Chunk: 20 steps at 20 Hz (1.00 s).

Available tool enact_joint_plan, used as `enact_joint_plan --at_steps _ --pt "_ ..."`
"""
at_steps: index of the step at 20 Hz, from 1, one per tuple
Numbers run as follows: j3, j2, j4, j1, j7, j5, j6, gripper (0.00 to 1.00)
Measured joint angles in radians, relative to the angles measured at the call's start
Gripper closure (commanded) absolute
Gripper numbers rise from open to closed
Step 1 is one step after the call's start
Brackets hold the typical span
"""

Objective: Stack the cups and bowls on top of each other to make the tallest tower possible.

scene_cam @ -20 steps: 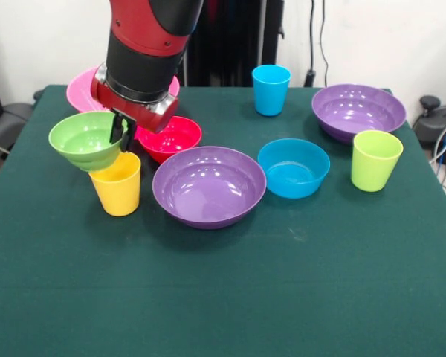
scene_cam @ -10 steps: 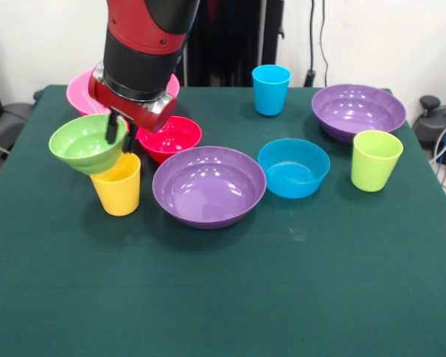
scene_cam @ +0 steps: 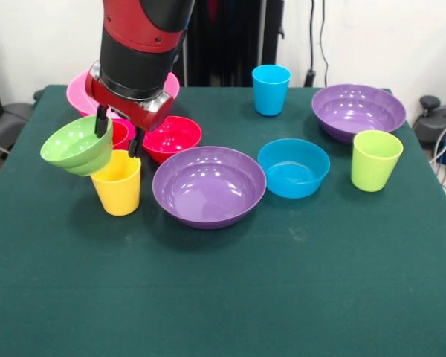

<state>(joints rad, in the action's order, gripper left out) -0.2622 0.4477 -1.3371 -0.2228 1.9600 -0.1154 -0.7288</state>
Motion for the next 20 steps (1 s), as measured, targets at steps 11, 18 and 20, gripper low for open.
enact_joint_plan --at_steps 11,18,20 --pt "-0.003 0.000 0.000 0.000 0.000 0.007 0.000 0.00" --pt "-0.006 0.000 0.000 0.000 0.000 0.009 0.008 1.00" --pt "-0.006 0.000 0.000 0.000 0.000 0.010 0.008 1.00"
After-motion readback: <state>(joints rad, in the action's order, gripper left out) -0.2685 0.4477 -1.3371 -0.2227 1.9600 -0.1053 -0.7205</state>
